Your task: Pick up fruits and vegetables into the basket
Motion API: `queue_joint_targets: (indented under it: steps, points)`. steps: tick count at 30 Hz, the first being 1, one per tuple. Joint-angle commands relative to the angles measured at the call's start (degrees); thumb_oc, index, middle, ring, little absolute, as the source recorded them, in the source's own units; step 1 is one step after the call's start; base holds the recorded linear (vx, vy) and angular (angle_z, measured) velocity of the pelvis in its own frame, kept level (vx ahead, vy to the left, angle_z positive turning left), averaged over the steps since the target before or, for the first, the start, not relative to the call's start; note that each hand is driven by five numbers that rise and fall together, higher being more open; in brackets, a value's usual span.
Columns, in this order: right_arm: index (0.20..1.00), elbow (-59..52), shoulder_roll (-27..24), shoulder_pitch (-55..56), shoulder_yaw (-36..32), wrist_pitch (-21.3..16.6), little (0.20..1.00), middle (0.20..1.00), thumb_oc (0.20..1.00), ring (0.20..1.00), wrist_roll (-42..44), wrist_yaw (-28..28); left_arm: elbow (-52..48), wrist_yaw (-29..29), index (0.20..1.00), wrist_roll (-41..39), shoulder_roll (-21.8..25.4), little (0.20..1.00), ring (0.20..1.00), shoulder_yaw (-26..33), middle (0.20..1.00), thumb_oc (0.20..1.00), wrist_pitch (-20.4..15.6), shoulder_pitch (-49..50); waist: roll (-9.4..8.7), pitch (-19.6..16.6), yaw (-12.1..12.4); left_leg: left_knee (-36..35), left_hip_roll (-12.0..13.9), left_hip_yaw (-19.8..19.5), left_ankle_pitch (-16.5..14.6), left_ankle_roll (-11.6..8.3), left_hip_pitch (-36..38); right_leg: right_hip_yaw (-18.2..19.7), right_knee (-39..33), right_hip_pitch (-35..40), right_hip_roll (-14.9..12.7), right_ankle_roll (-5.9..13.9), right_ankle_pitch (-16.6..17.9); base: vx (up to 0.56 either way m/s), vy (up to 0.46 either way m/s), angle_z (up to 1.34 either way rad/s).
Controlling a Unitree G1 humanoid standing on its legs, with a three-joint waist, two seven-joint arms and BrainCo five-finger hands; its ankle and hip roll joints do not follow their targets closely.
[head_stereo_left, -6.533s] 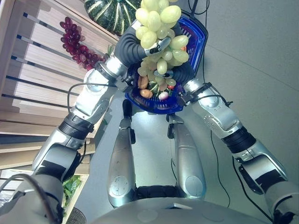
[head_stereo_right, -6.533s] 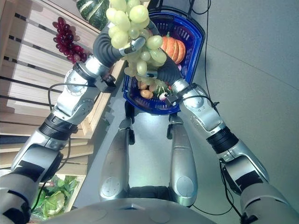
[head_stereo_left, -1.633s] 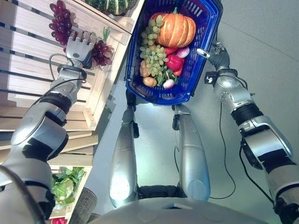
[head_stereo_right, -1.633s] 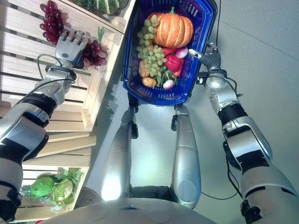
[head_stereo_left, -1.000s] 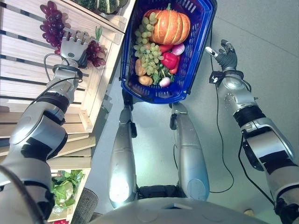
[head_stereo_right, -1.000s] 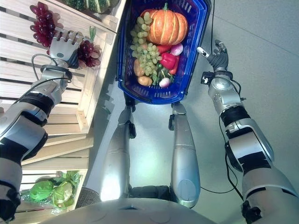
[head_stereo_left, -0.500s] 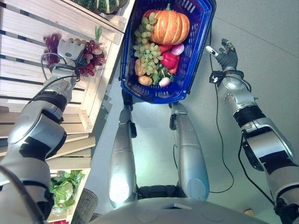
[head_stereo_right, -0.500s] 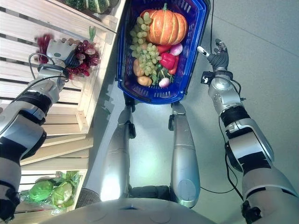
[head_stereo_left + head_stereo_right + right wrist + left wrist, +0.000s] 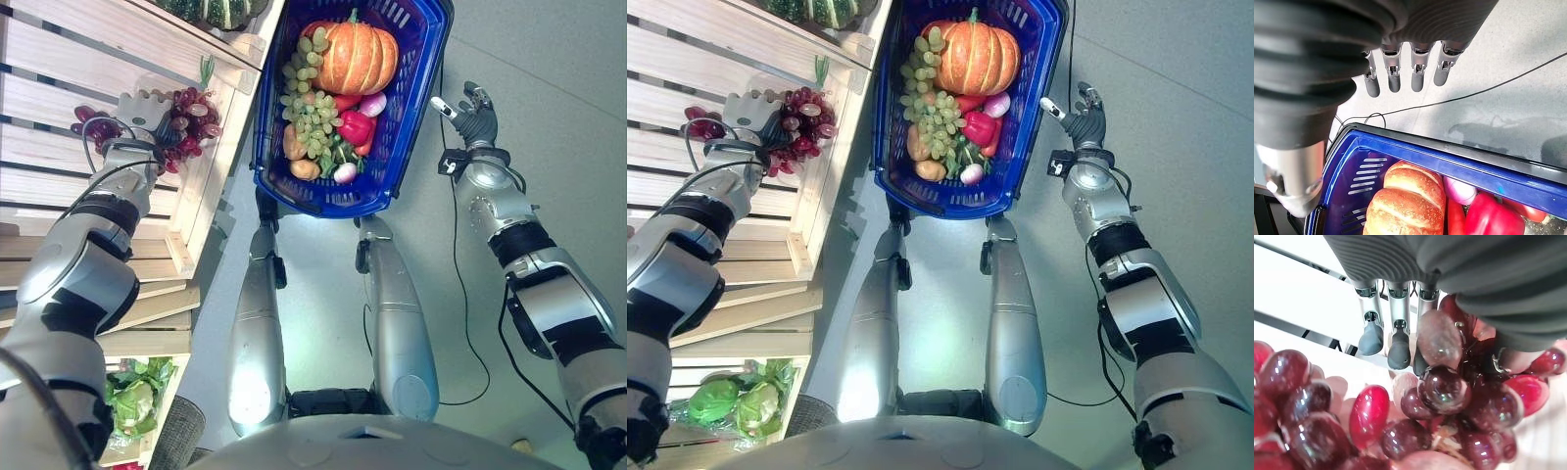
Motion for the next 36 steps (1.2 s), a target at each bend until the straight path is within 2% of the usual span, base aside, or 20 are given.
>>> queue_joint_targets:
  steps: [1,2,6,9,10,13,18,26,30,36]
  points:
    - [1.000,-3.8,-0.1,1.9,-0.6,-1.8,1.000,1.000,1.000,1.000,1.5,-1.8,1.2,-1.4,0.200,-21.5,0.2,0.200,0.200,7.4,0.200,0.200,-1.8,3.8,-0.66,-2.1,0.1,2.3,-4.8,3.0,-2.3,2.88,-2.1,-2.6,-3.2,3.5,4.7,1.55,-1.3,0.00,0.000,0.00]
    - [1.000,-4.1,-0.1,2.3,-0.9,-2.0,1.000,1.000,1.000,1.000,1.5,-1.6,0.5,-1.8,0.200,-30.0,-0.1,0.200,0.200,10.9,0.200,0.200,-3.5,4.4,-0.62,-2.1,0.3,2.1,-4.8,2.9,-2.2,2.96,-1.9,-2.6,-3.1,3.6,4.8,1.51,-1.4,0.00,0.000,0.00]
    - [1.000,-6.2,0.8,5.1,-2.0,-3.4,1.000,1.000,1.000,1.000,0.0,-1.2,-1.9,-6.9,0.200,-53.5,-1.2,0.200,0.200,24.1,0.200,0.200,-12.5,7.7,-0.60,-2.1,0.6,2.1,-5.3,2.6,-2.6,3.05,-1.0,-2.8,-2.7,4.3,4.7,1.52,-2.1,0.00,-0.017,0.01]
    - [1.000,-7.4,1.2,6.7,-2.8,-3.6,1.000,1.000,1.000,1.000,-0.7,-0.9,-3.8,-10.0,0.200,-62.3,-1.7,0.200,0.200,29.2,0.200,0.200,-15.2,9.9,-0.61,-2.1,0.8,2.0,-5.5,2.5,-2.9,3.14,-0.3,-2.9,-2.7,4.9,4.6,1.45,-2.4,0.00,-0.016,0.03]
    - [1.000,-7.6,1.6,7.5,-3.3,-4.1,1.000,1.000,1.000,1.000,-1.2,-0.5,-4.7,-11.6,0.200,-67.6,-2.2,0.200,0.200,31.7,0.200,0.200,-17.8,11.4,-0.61,-2.1,0.9,1.9,-5.6,2.3,-3.1,3.20,0.2,-3.0,-2.7,5.3,4.6,1.42,-2.6,0.00,-0.038,0.06]
    - [1.000,-8.4,2.3,8.7,-3.7,-4.8,1.000,1.000,1.000,1.000,-2.0,-0.1,-7.2,-14.3,0.200,-74.6,-3.4,0.200,0.200,35.6,0.200,0.200,-21.5,14.1,-0.71,-2.1,1.3,2.0,-5.8,2.1,-3.4,3.22,1.0,-3.3,-2.6,6.1,4.5,1.37,-2.8,0.00,-0.039,0.05]
    - [1.000,-10.3,2.8,9.8,-3.9,-6.3,1.000,1.000,1.000,1.000,-3.4,2.0,-11.6,-18.6,0.200,-82.5,-4.9,0.200,0.200,39.7,0.200,0.200,-27.1,17.2,-0.93,-2.1,1.9,2.0,-5.9,1.6,-3.8,3.25,2.2,-3.7,-2.4,7.4,4.4,1.02,-3.6,0.00,-0.022,0.03]
    - [1.000,-18.6,2.8,14.6,-4.3,-11.3,1.000,1.000,1.000,1.000,-8.2,6.6,-21.9,-24.5,0.200,-90.0,-7.4,0.200,0.200,43.0,0.200,0.200,-36.6,23.0,-0.38,-2.1,2.6,1.7,-6.5,1.0,-4.3,3.63,3.5,-4.3,-2.1,8.9,3.8,0.86,-4.7,0.00,0.000,0.00]
    - [1.000,-23.7,3.0,16.7,-4.1,-13.2,1.000,1.000,1.000,1.000,-12.6,8.0,-27.7,-26.5,0.200,-89.6,-8.9,0.200,0.200,44.4,0.200,0.200,-40.4,25.1,-0.27,-2.1,2.8,1.6,-6.6,0.9,-4.5,3.68,4.2,-4.5,-2.2,9.7,3.6,0.84,-5.0,0.00,0.000,0.00]
    - [1.000,-31.7,2.8,19.7,-4.4,-13.4,1.000,1.000,1.000,1.000,-16.0,12.6,-36.6,-27.0,0.200,-85.8,-10.4,0.200,0.200,45.5,0.200,0.200,-42.6,26.9,-0.34,-2.1,3.0,1.3,-6.7,1.0,-4.6,3.87,4.8,-4.6,-2.3,10.7,3.5,0.79,-5.5,0.00,0.000,0.00]
